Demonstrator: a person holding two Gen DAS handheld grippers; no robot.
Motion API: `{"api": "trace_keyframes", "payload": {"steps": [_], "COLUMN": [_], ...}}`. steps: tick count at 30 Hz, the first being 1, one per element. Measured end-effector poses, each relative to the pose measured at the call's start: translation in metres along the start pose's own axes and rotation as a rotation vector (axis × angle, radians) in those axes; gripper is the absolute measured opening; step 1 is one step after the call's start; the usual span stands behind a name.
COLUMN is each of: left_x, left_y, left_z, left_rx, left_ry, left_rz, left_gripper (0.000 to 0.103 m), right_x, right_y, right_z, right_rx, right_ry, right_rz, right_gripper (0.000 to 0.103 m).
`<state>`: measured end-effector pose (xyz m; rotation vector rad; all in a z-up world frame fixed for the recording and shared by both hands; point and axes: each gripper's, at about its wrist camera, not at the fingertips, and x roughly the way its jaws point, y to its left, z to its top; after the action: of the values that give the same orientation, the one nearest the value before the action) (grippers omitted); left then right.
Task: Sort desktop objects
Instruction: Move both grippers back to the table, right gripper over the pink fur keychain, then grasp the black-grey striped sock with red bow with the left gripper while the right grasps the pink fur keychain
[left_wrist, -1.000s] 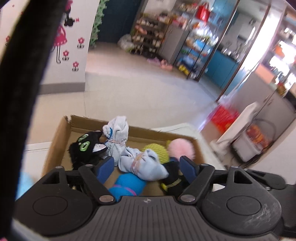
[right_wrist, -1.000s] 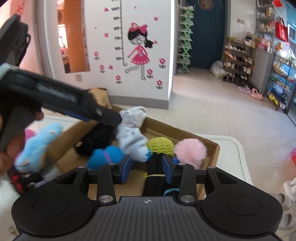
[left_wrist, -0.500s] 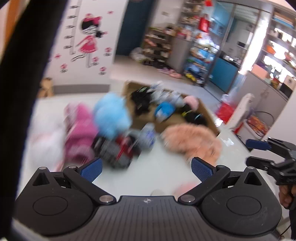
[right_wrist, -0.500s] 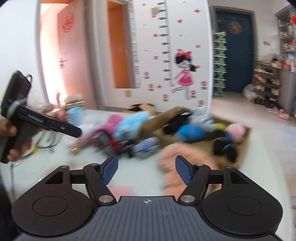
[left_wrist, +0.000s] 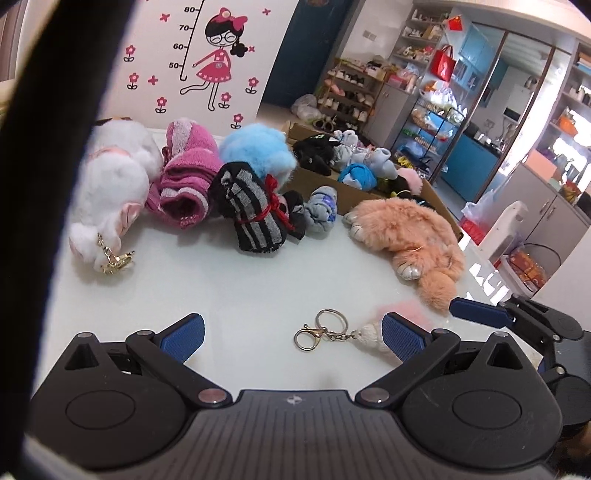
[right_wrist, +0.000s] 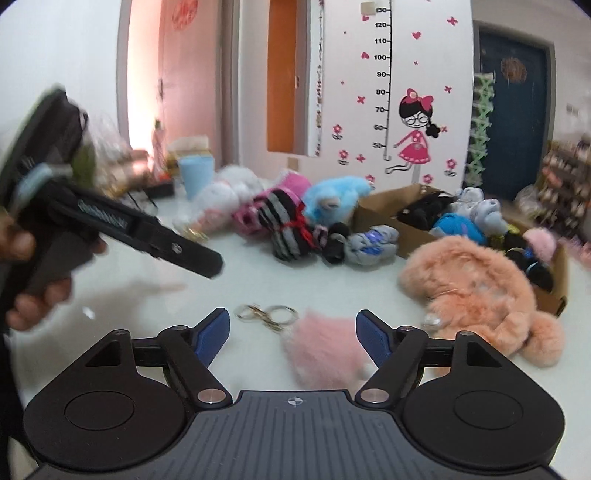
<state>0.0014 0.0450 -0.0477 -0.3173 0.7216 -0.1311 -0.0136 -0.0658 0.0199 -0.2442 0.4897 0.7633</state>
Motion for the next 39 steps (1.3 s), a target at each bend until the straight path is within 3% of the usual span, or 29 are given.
{"api": "trace_keyframes", "payload": {"steps": [4,8,15,24,39], "left_x": [0.009,0.023,0.036,0.048,0.080], "left_y": [0.008,0.008,0.021,0.012,0.018], "left_z": [-0.003,-0.002,0.004,0.018,0.055], "left_rx": [-0.025,0.018,-0.030,0.057,-0.050], "left_ry": [0.017,0.049,0.068,0.077,0.043], "left_rz": [-0.015,-0.005,-0.096,0.044,0.102], "left_gripper": [0.102,0.102,0.102,0.102,0.102], "right_x": [0.007,0.015,0.022,0.029,0.045], "right_y": [-0.002,-0.004,-0.015,-0.021,-0.018], "right_z": [-0.001,-0.005,-0.008,-0.009,-0.011], "right_rx": [0.015,0.004,0.037,0.046,0.010], "right_ry": [0.006,0.026,0.043,0.059,0.086], "right_rz": [0.001,-0.022,-0.033,-0.019,0.006], "right_gripper": [0.083,0.085,0.085,0.085,0.085]}}
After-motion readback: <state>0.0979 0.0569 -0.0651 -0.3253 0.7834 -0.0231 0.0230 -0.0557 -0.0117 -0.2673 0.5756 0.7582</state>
